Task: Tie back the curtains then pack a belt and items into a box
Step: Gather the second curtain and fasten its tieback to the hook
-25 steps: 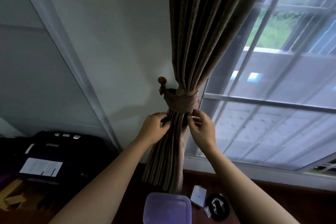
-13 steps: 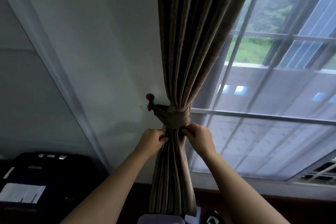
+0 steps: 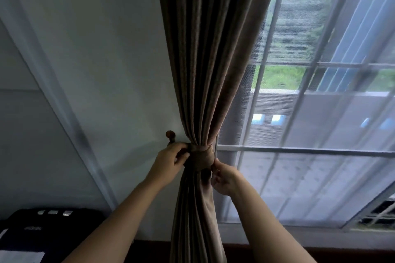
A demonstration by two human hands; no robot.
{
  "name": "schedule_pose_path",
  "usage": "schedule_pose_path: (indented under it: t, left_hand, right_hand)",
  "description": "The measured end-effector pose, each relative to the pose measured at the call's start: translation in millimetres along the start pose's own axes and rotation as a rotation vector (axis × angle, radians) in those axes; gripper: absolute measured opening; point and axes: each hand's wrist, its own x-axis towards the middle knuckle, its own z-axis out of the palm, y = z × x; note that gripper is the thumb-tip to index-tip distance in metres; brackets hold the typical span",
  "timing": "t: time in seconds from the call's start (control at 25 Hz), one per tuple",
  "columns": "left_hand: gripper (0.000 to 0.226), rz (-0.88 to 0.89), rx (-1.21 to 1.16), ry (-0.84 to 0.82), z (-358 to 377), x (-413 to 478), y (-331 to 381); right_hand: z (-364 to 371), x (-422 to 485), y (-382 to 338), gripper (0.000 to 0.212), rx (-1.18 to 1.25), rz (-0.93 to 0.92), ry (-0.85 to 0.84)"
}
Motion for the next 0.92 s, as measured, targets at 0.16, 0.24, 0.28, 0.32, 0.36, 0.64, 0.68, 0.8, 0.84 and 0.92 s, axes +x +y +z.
schedule_pose_path:
  t: [0.16, 0.24, 0.28, 0.32, 0.36, 0.64, 0.68, 0.8, 0.84, 0.92]
  left_hand:
    - [0.014, 0.031, 0.095, -0.018, 1.3, 3.6, -1.6]
    - [0.009, 0.066, 0.132, -0.019, 0.7, 3.6, -3.2]
    - [0.007, 0.075, 0.13, -0.024, -0.5, 2.1, -3.4]
    - [0.005, 0.075, 0.117, -0.029, -2.1, 0.3, -3.9]
    - [0.003, 0.075, 0.098, -0.035, -4.3, -1.0, -4.0]
    - [0.013, 0.06, 0.065, -0.144, -13.2, 3.2, 1.2]
    - [0.013, 0.071, 0.072, -0.154, -13.3, 4.5, 1.7]
    - [0.01, 0.106, 0.087, -0.172, -22.9, 12.1, 3.0]
    - [0.008, 0.108, 0.067, -0.147, -28.7, 15.8, 2.3]
    - [0.003, 0.112, 0.026, -0.108, -37.7, 21.0, -1.4]
  right_hand:
    - [-5.4, -0.3, 3.6, 0.035, -0.126, 0.179, 0.036]
    - [-7.4, -1.2, 3.8, 0.035, -0.255, 0.156, 0.099]
    - [-6.8, 0.0, 4.2, 0.033, -0.338, 0.093, 0.134]
    - [-4.8, 1.9, 5.0, 0.029, -0.459, -0.034, 0.178]
    - [-3.6, 5.4, 6.6, 0.024, -0.602, -0.252, 0.258]
    - [-18.2, -9.2, -10.0, 0.021, -1.101, -1.485, 0.025]
    - [-19.6, -11.8, -14.0, 0.027, -1.174, -1.475, -0.005]
    - [-15.8, -17.4, -19.8, 0.046, -1.202, -1.275, -0.085]
    - [-13.9, -18.4, -19.7, 0.059, -1.217, -1.174, -0.106]
    - [-13.2, -15.4, -14.8, 0.09, -1.315, -1.009, -0.141]
